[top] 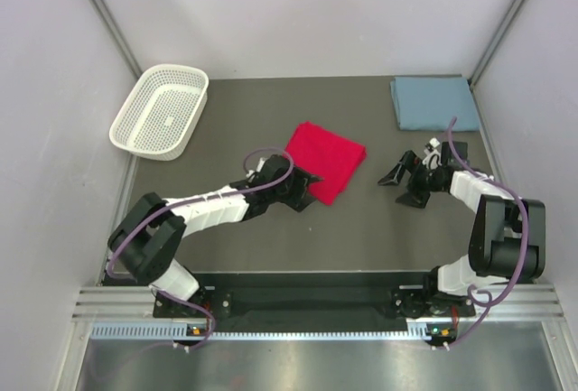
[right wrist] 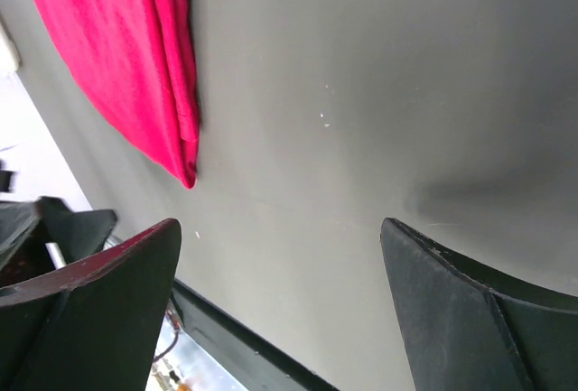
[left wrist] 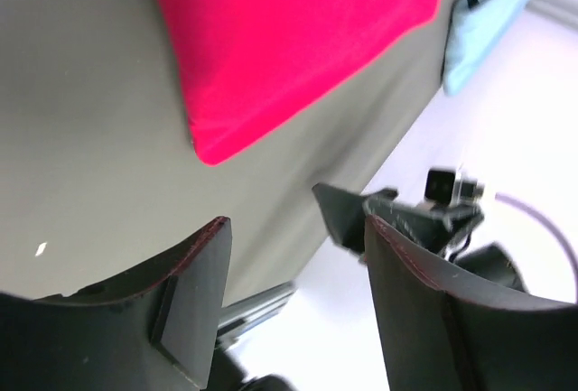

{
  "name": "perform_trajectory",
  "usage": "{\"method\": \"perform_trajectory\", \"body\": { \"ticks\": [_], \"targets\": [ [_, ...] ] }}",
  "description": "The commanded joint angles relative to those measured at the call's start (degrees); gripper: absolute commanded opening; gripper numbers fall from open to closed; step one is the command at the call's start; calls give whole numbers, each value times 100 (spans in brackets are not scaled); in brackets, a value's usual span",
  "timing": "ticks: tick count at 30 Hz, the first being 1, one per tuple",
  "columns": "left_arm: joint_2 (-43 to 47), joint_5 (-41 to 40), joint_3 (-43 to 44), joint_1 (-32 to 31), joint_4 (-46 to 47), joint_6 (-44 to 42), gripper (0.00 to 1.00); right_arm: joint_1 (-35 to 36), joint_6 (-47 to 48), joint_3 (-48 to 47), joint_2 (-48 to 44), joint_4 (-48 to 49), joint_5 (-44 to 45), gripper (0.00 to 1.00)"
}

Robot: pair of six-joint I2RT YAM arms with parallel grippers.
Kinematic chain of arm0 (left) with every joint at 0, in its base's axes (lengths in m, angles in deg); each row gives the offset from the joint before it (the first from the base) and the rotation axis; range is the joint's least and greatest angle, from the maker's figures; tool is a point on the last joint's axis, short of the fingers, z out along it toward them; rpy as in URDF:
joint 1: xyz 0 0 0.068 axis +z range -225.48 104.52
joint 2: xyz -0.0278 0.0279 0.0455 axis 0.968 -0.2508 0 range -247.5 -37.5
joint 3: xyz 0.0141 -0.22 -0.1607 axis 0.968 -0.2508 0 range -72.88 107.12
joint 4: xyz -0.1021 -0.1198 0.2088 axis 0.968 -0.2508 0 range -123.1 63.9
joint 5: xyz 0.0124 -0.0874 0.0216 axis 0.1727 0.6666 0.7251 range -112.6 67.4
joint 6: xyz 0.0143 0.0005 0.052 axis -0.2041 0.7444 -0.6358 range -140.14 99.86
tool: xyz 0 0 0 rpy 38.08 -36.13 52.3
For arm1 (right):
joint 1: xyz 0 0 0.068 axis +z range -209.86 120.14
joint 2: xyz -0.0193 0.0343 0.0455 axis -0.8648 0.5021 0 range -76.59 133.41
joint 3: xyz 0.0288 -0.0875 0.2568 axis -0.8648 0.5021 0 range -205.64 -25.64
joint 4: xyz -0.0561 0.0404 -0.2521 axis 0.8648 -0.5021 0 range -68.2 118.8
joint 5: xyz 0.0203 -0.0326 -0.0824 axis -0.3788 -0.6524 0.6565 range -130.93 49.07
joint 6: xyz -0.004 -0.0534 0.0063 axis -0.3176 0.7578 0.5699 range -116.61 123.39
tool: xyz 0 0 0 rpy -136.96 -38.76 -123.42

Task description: Fold and stack the t-shirts

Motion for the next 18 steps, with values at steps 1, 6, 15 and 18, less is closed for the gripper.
{"method": "perform_trajectory", "body": {
  "ticks": [1, 6, 15, 18],
  "targets": [
    [-320, -420, -115, -138, 589, 1254, 65, 34, -37, 25, -215, 292, -34, 92],
    [-425, -833, -27, -393, 282, 1298, 63, 43, -11, -63, -215, 231, -51, 92],
    [-821, -1009, -158, -499, 598, 1009, 62, 43, 15, -248, -119, 160, -95, 93],
    [-926, -1106, -194, -516, 808, 764, 63, 43, 6, -274, -75, 178, -104, 93]
  ]
}}
